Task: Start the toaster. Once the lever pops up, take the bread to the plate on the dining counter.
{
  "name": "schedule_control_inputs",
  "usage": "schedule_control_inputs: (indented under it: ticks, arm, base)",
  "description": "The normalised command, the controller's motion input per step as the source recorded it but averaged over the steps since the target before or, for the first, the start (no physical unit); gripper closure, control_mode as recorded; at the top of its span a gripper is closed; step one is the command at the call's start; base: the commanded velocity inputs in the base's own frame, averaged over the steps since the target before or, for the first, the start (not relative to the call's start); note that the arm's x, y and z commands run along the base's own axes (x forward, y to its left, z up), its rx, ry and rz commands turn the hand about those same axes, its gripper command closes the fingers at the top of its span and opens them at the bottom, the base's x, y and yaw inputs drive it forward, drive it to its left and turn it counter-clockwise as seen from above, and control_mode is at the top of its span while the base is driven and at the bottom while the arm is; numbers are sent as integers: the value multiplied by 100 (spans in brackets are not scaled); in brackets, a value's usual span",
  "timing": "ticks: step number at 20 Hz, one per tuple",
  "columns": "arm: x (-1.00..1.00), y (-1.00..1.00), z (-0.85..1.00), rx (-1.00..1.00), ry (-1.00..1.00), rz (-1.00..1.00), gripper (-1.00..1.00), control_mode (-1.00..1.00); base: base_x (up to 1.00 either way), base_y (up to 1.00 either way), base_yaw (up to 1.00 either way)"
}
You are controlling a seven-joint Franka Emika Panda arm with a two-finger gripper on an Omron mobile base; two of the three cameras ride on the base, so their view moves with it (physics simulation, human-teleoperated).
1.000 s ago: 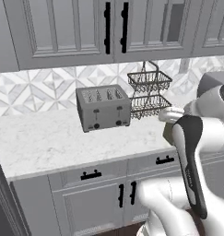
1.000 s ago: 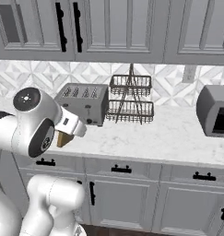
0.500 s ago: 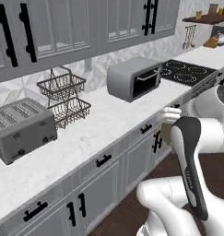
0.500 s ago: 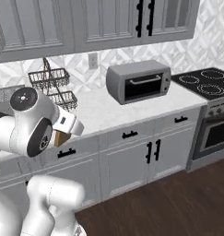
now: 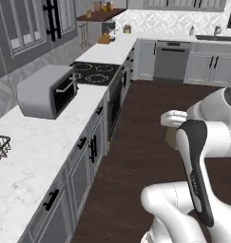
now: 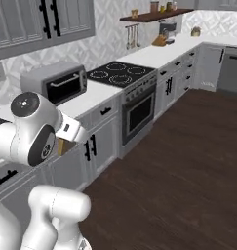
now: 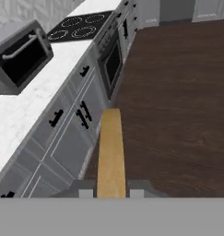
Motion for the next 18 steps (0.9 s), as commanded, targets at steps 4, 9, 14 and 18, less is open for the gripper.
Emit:
schedule_control_inputs:
  ticks: [4,9,14,18]
  arm:
    - [0,0,0,0,0,0,100,100]
    - [0,0,0,0,0,0,100,100]
    - [0,0,0,0,0,0,100,100]
    - [0,0,0,0,0,0,100,100]
  base:
    - [46,-23,-68]
    - [68,-17,-60]
    - [94,-14,-49]
    - [100,-12,-37]
